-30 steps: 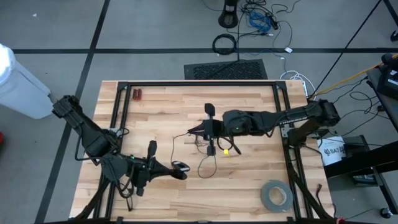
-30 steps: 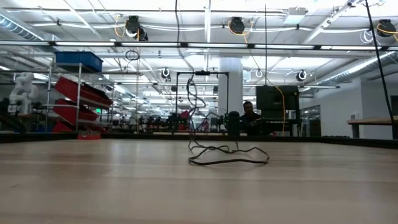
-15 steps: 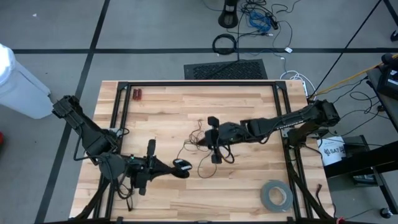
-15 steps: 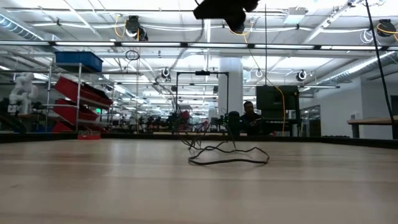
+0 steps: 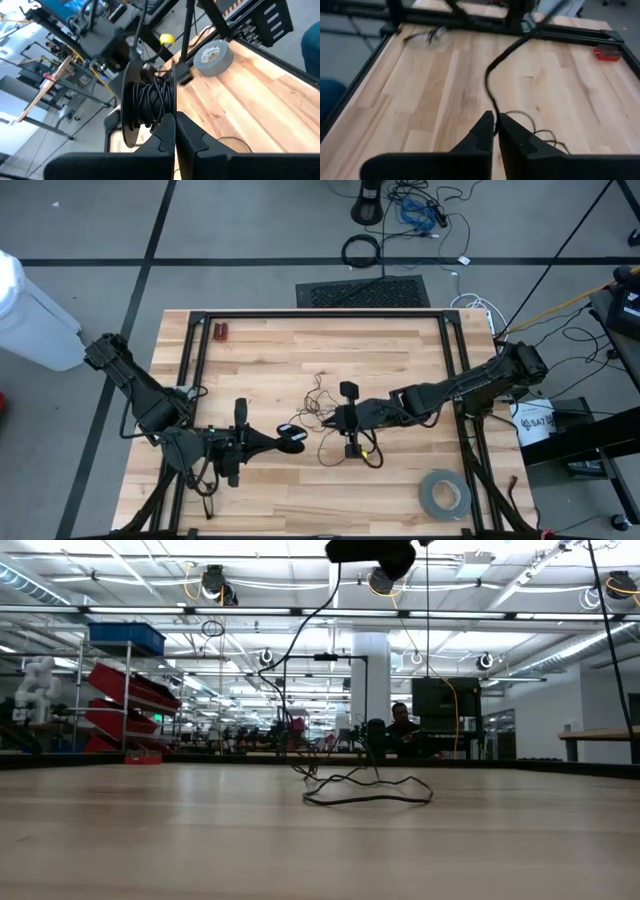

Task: Coil cords
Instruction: Uncoil the black wire from the spool

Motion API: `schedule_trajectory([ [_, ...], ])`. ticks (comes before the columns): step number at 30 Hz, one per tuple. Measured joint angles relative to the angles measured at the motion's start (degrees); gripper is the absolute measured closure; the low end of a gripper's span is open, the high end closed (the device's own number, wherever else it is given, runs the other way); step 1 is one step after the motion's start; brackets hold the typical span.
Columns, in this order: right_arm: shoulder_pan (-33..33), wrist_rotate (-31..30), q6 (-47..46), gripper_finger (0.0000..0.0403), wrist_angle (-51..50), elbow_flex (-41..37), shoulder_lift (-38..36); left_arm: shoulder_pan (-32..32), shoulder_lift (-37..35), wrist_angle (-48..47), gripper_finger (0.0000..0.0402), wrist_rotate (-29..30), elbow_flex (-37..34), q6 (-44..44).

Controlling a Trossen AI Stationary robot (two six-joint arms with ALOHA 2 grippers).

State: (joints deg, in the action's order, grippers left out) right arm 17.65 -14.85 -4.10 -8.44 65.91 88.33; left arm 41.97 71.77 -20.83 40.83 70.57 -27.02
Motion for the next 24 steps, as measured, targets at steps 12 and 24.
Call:
schedule_trajectory([
  [12,4.4,-0.4,-4.2,0.0343,-26.0,11.8,-0.1,0.0,0.0,-1.2,0.0402,3.3,0.0,4.3],
  [24,4.9,-14.1,8.0,0.0323,-8.8,10.4,-0.1,-0.7,0.0,-2.3,0.0402,7.9,0.0,6.8],
])
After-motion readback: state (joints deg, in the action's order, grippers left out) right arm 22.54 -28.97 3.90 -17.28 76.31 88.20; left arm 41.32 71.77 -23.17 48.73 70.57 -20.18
